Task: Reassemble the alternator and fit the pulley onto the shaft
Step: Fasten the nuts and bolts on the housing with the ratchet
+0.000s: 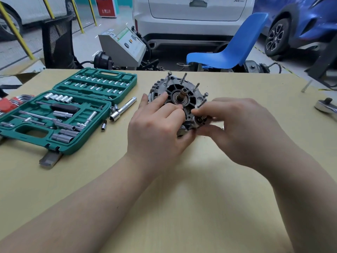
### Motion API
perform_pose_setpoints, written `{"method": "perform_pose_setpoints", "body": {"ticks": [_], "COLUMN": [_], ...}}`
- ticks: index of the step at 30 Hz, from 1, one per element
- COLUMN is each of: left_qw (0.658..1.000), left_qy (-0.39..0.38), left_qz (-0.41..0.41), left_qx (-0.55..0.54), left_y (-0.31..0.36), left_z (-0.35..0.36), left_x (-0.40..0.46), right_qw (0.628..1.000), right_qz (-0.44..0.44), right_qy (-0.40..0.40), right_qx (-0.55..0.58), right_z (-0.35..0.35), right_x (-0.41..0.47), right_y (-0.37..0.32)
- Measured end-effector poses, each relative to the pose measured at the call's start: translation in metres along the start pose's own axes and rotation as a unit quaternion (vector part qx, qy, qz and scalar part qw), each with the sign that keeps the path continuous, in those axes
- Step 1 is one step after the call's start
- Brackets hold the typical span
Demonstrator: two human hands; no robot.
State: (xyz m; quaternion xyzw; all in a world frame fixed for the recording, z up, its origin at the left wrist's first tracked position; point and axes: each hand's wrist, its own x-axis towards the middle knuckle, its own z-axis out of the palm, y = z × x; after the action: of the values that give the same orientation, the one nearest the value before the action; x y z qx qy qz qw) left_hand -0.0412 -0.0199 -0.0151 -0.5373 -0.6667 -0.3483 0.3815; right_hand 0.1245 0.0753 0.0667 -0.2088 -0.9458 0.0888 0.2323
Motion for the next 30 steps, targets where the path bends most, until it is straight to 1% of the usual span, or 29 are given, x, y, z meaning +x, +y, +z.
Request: {"method": "perform_pose_setpoints", "body": {"ticks": [3,6,9,11,17,19,21,24,28,30], "left_qw": [1.000,0.999,0.999,1.000,1.000,1.000,1.000,1.000,1.000,1.000], "left_qy": [0.004,0.024,0.022,0.011,0.002,-0.002,0.000,0.007,0.006,0.001], "left_qz": [0.007,0.009,0.008,0.007,-0.003,-0.001,0.003,0.007,0.007,0.004], "left_qx": [-0.012,-0.028,-0.030,-0.023,-0.017,-0.019,-0.021,-0.030,-0.030,-0.031], "left_y": [-0.001,-0.003,-0.002,-0.002,0.001,0.000,-0.001,-0.002,-0.002,-0.002], "left_z": [-0.001,-0.001,-0.001,-0.002,-0.002,-0.002,-0.003,-0.002,-0.002,-0.002], "left_x": [0.000,-0.001,-0.002,-0.001,0.000,-0.001,-0.001,-0.001,-0.002,-0.001], "right_qw": [1.000,0.999,0.998,0.998,0.999,0.999,0.999,0.996,0.996,0.995], "right_qz": [0.015,0.030,0.026,0.017,-0.011,-0.005,0.022,0.057,0.043,0.045], "right_qy": [0.017,0.043,0.060,0.053,-0.012,0.000,0.023,0.052,0.070,0.058], "right_qx": [-0.019,0.003,0.002,0.004,0.041,0.044,0.031,0.047,0.036,0.072], "right_z": [0.005,0.012,0.015,0.013,0.003,0.004,0.008,0.015,0.018,0.022], "right_x": [-0.002,-0.006,-0.006,-0.006,0.003,0.003,0.000,-0.007,-0.008,-0.009], "right_y": [0.000,-0.004,-0.006,-0.003,0.005,0.005,0.004,0.001,0.001,0.007]}}
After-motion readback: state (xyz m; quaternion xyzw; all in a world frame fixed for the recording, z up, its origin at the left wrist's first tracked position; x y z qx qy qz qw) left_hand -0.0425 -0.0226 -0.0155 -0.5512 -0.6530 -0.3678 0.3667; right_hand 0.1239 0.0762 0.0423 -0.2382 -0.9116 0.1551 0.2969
